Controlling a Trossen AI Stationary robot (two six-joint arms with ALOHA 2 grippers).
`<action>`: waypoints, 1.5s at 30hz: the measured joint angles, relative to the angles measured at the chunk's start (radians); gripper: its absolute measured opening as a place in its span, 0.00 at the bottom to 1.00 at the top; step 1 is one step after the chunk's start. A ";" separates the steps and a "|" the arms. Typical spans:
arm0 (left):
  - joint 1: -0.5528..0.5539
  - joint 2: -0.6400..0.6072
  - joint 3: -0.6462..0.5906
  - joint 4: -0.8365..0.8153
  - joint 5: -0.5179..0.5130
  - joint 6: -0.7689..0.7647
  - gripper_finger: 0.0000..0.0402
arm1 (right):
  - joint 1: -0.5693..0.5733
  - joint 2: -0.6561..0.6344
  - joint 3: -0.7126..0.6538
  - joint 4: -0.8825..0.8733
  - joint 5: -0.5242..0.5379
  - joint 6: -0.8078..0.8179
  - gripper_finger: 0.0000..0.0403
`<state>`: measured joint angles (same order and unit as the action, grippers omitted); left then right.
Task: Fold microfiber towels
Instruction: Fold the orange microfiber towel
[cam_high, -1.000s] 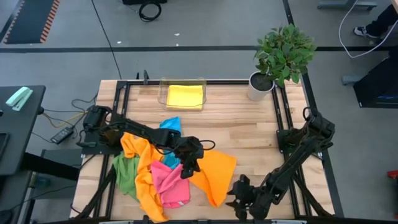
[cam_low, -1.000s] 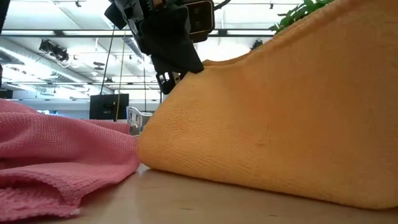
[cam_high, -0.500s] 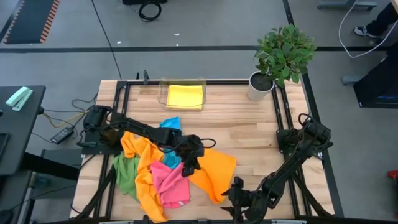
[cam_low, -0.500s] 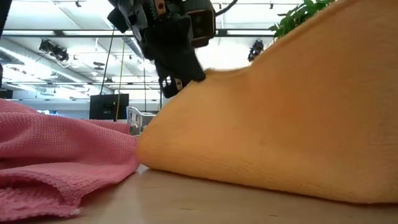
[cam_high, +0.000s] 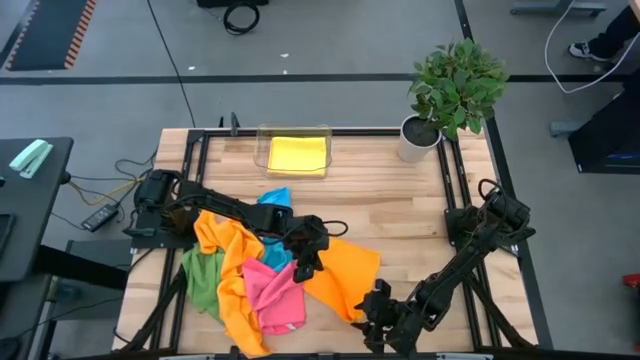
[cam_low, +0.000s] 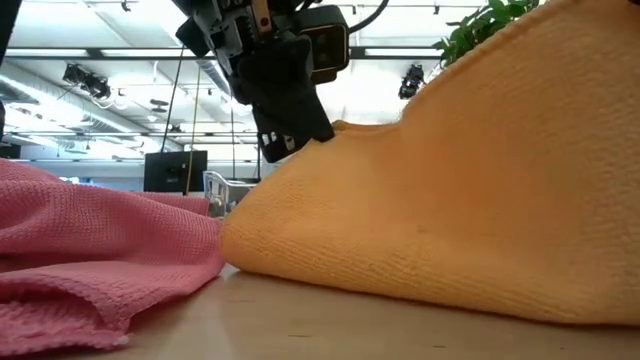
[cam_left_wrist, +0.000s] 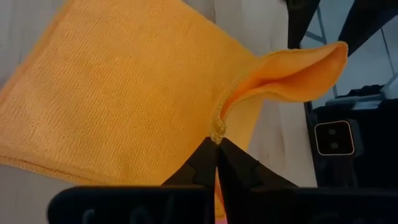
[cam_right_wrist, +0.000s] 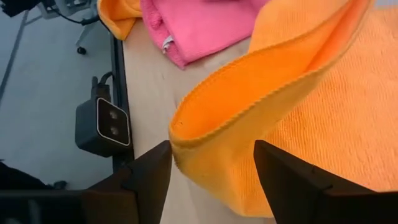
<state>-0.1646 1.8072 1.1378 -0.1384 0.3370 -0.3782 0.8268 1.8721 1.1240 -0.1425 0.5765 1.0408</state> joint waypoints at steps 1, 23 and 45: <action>0.001 0.000 0.000 -0.003 0.000 0.000 0.03 | 0.000 0.000 0.000 -0.001 -0.006 0.016 0.57; 0.006 0.000 0.000 -0.058 -0.038 -0.003 0.03 | -0.008 0.000 0.000 -0.139 -0.024 0.254 0.50; 0.003 0.000 0.000 -0.061 -0.038 -0.004 0.03 | -0.021 -0.005 0.000 -0.261 0.030 0.381 0.35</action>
<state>-0.1612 1.8072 1.1378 -0.1997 0.2991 -0.3820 0.8057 1.8668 1.1236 -0.4036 0.6067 1.4218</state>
